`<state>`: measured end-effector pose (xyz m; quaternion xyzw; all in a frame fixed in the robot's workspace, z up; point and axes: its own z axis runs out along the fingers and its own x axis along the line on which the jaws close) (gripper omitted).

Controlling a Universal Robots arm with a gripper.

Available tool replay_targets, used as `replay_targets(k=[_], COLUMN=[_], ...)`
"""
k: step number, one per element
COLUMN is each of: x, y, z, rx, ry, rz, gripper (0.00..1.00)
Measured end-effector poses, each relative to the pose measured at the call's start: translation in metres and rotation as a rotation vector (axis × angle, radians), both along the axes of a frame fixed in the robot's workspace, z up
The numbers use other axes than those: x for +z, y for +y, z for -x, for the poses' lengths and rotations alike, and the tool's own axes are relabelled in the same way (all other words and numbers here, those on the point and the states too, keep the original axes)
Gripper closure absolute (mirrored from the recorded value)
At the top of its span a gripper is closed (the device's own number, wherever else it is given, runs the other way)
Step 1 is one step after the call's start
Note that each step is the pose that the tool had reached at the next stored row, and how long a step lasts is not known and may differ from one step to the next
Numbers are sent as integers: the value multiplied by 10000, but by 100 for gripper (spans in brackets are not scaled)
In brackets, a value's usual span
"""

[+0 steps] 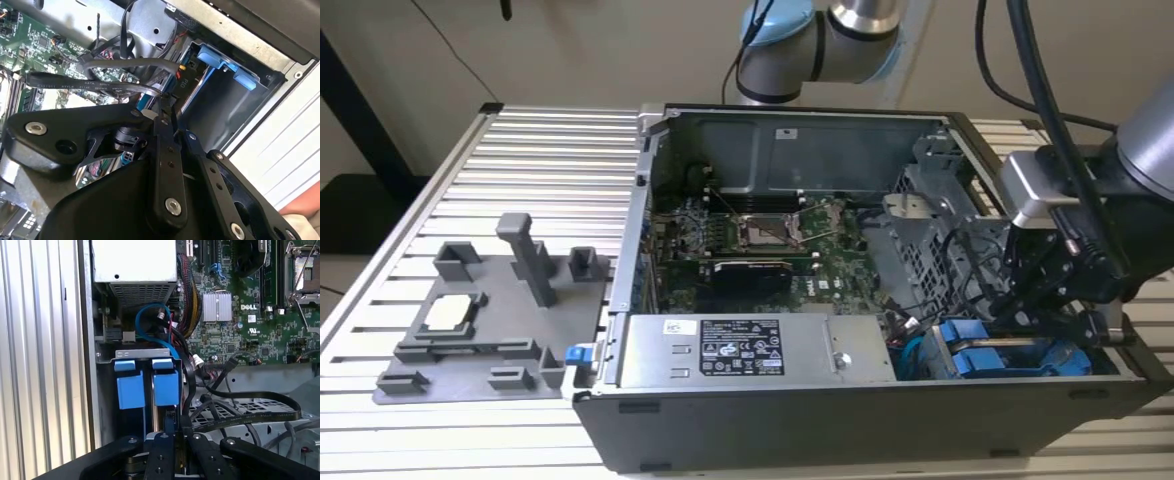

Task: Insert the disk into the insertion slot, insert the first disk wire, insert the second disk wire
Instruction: 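Insert the second disk wire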

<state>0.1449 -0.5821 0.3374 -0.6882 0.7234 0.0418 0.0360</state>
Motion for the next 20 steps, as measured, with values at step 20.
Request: replay_targets(k=[20], x=[387], y=[-2], z=[-4], rx=[0], ry=[12], rz=[0], gripper=[76])
